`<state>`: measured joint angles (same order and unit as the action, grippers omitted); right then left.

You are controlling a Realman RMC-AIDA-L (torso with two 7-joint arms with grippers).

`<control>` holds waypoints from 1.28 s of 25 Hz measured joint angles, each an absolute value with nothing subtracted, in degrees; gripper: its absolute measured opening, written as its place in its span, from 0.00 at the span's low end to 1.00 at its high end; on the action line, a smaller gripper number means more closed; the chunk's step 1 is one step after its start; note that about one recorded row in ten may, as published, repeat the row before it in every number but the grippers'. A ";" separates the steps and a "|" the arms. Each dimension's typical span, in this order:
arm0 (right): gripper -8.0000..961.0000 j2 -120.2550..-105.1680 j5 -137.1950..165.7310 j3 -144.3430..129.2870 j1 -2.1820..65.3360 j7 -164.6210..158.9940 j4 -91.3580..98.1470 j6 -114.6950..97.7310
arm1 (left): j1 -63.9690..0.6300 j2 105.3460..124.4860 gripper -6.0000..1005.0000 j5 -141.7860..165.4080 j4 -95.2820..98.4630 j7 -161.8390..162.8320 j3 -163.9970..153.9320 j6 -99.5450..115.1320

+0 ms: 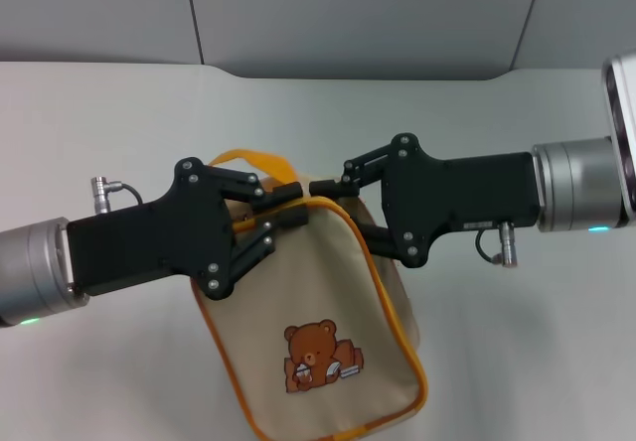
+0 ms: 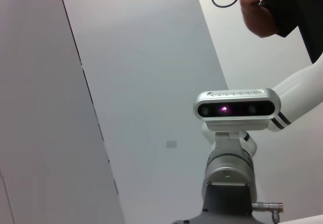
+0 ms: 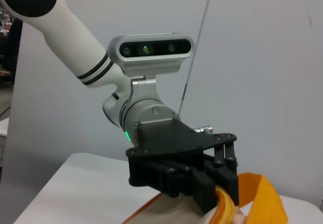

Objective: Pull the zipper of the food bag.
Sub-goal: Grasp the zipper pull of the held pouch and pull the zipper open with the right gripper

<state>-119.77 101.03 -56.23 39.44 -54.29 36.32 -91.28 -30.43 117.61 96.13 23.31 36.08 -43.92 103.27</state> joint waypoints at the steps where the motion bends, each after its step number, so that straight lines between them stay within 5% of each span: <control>1: 0.30 -119.78 100.87 -56.16 39.27 -54.08 36.23 -91.26 | -30.33 117.55 0.11 96.13 23.27 36.09 -43.82 103.29; 18: 0.29 -119.81 96.34 -58.78 36.60 -46.25 35.11 -92.73 | -29.40 117.65 0.11 96.19 23.01 36.21 -42.88 103.09; 26: 0.01 -119.76 95.18 -58.80 36.75 -45.69 34.14 -92.22 | -29.44 117.61 0.10 96.18 23.02 36.21 -42.67 102.98; 32: 0.02 -119.32 96.70 -58.58 35.40 -45.92 34.46 -92.12 | -28.90 117.84 0.10 96.19 22.17 36.26 -38.69 101.69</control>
